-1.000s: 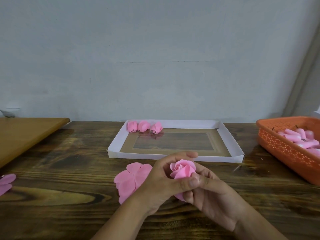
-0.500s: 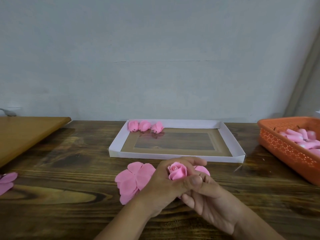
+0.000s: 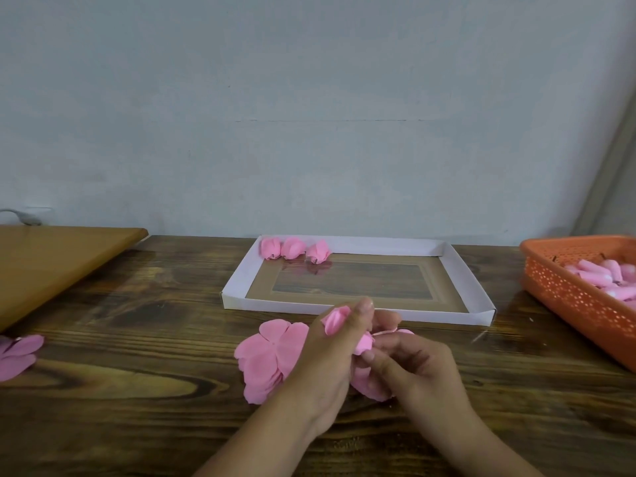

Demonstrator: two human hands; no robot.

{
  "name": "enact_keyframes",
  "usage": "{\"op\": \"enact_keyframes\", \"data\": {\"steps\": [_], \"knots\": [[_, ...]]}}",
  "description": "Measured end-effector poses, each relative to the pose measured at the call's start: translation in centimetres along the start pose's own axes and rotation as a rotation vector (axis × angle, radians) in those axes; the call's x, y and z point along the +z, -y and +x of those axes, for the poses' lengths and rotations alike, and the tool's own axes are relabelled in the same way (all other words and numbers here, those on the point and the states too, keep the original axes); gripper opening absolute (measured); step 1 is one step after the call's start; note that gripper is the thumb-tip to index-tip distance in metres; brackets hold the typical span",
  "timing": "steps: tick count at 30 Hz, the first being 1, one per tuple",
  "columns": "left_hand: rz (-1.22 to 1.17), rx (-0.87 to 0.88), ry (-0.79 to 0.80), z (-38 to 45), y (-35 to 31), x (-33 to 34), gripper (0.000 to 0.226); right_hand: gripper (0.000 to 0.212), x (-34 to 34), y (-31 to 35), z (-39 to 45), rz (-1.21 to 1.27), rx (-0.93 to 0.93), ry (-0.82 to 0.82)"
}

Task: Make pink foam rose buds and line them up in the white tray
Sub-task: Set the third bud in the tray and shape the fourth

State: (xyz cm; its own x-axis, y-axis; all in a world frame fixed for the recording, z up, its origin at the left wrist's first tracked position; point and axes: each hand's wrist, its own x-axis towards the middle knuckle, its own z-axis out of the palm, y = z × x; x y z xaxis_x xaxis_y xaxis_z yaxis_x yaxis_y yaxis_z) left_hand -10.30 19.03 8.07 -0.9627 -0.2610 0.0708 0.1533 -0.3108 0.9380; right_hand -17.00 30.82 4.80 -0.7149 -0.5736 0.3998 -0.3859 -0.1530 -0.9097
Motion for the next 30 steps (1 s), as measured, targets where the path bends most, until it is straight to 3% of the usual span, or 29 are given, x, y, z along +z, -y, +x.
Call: {"op": "enact_keyframes", "data": {"steps": [2,4,10,15,20,24,30], "knots": [[-0.010,-0.010,-0.025,0.1,0.2,-0.1,0.055,0.012,-0.3,-0.4,-0.2,-0.309,-0.219,-0.025],[-0.009,-0.013,-0.038,0.2,0.3,-0.2,0.059,0.017,-0.3,-0.5,-0.4,-0.415,-0.318,-0.015],[-0.028,0.004,0.046,0.2,0.2,-0.4,0.054,0.033,0.0,0.7,-0.5,0.045,0.060,0.150],[-0.078,0.014,0.093,0.0,0.0,-0.8,0.056,0.026,0.5,0.8,-0.4,0.387,0.356,0.254],[-0.159,0.022,0.014,0.2,0.2,-0.9,0.050,0.018,0.9,1.4,-0.4,0.673,0.587,0.381],[-0.160,0.038,-0.029,0.2,0.2,-0.7,0.054,0.006,0.7,2.1,-0.4,0.782,0.767,0.352],[-0.133,0.028,-0.155,0.6,0.4,-0.3,0.062,0.003,0.8,2.4,-0.3,0.766,0.821,0.331]]}}
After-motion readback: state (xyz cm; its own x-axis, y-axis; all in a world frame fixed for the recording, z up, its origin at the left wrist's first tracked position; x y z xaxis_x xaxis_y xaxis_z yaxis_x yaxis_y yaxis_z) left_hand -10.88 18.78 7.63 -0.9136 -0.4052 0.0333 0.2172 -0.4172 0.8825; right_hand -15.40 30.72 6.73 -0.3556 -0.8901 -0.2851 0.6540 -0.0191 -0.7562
